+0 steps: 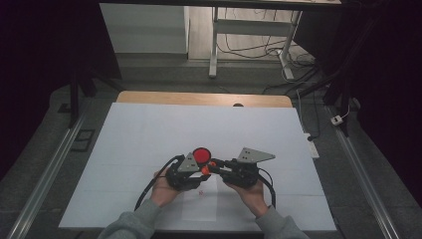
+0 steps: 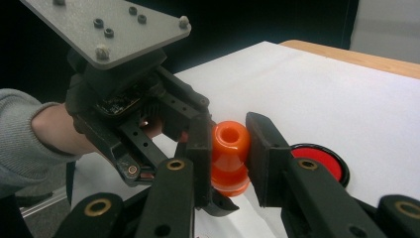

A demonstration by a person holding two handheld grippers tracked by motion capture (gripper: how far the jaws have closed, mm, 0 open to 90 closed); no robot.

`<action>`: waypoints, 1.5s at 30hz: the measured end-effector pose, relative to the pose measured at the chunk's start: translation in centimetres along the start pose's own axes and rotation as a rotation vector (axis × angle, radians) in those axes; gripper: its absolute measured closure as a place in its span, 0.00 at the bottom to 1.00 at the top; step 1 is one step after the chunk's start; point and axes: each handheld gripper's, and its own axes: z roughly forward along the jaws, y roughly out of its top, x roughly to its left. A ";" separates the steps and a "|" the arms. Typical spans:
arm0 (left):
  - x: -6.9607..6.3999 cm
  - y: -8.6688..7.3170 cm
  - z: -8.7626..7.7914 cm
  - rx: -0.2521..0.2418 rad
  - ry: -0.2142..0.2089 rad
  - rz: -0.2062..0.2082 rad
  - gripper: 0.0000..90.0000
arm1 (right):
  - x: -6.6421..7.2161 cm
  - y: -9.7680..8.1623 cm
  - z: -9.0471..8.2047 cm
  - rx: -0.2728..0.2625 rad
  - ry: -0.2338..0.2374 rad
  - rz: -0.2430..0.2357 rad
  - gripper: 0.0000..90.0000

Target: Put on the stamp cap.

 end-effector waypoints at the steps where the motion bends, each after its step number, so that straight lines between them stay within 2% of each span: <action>1: 0.0 0.0 0.0 0.000 0.000 0.000 0.72 | 0.0 0.0 0.1 0.002 0.001 0.001 0.81; 17: -0.3 0.2 -0.2 -0.008 -0.007 0.007 0.72 | 0.1 -0.3 0.9 0.025 0.002 0.000 0.81; 45: -0.3 0.2 -0.4 -0.013 -0.015 0.003 0.73 | 0.1 -0.6 1.2 0.033 0.000 -0.001 0.81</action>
